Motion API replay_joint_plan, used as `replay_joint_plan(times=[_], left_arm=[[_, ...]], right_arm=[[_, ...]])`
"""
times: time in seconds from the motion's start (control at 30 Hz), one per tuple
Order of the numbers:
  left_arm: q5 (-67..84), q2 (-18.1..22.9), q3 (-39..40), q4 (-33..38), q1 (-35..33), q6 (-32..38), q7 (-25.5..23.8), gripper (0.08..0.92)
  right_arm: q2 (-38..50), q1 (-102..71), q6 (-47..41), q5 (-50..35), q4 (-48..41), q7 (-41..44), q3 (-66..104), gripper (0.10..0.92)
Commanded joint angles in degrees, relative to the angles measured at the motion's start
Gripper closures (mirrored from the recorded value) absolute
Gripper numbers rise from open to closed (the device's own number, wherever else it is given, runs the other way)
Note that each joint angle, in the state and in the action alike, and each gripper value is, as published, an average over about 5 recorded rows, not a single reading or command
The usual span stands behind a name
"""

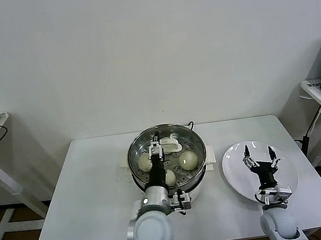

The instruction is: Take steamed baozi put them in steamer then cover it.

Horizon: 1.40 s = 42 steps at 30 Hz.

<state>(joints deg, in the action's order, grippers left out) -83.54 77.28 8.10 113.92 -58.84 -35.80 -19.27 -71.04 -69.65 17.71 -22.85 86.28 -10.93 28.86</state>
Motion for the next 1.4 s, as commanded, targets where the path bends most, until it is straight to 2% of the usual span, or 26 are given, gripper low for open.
replay_joint_plan(times=[0.03,0.1,0.2,0.27,0.33,0.43,0.53,0.7,0.83,1.07,1.4], left_arm=[[14.6,-7.8,-4.2,13.3,-4.4,-0.6,1.9,0.183],[20.7,-9.1,-7.0,14.7,-5.1,0.4,4.9,0.179],[35.0,-9.9,-13.2,14.4,-5.8,5.2,14.0,0.177],[46.9,-9.1,-18.0,12.2,-6.2,10.6,21.6,0.177],[56.9,-7.7,-23.1,9.3,-6.8,16.9,26.8,0.177],[68.6,-6.1,-29.9,5.5,-8.1,26.7,30.2,0.177],[78.2,-5.8,-35.6,1.9,-9.4,34.1,29.1,0.177],[90.3,-7.0,-42.6,-4.3,-11.1,39.8,22.0,0.177],[94.8,-7.2,-45.0,-7.0,-12.4,40.7,18.5,0.177],[95.3,-5.8,-46.4,-8.6,-14.9,42.0,15.4,0.177],[94.4,-5.2,-46.1,-9.7,-16.2,42.9,14.9,0.177]], right_arm=[[0.8,0.5,-2.3,1.4,0.2,-1.2,-0.1,0.203],[1.2,0.6,-3.9,1.9,0.6,-2.1,-0.4,0.203],[1.8,0.3,-5.4,2.1,1.5,-2.5,-0.6,0.203],[2.2,-0.1,-6.1,1.4,2.3,-1.6,-0.4,0.203],[2.5,-0.6,-6.1,0.6,3.0,-0.4,-0.1,0.203],[2.9,-1.1,-4.9,0.4,3.4,0.6,0.0,0.203],[3.1,-1.6,-4.2,0.4,3.6,1.0,0.0,0.203],[2.9,-1.9,-4.5,0.7,3.6,1.1,-0.1,0.203],[2.7,-2.1,-4.6,1.0,3.4,0.9,-0.2,0.203],[2.8,-3.0,-4.9,1.0,3.4,1.0,-0.1,0.203],[2.8,-3.6,-6.0,1.2,3.7,1.2,0.1,0.203]])
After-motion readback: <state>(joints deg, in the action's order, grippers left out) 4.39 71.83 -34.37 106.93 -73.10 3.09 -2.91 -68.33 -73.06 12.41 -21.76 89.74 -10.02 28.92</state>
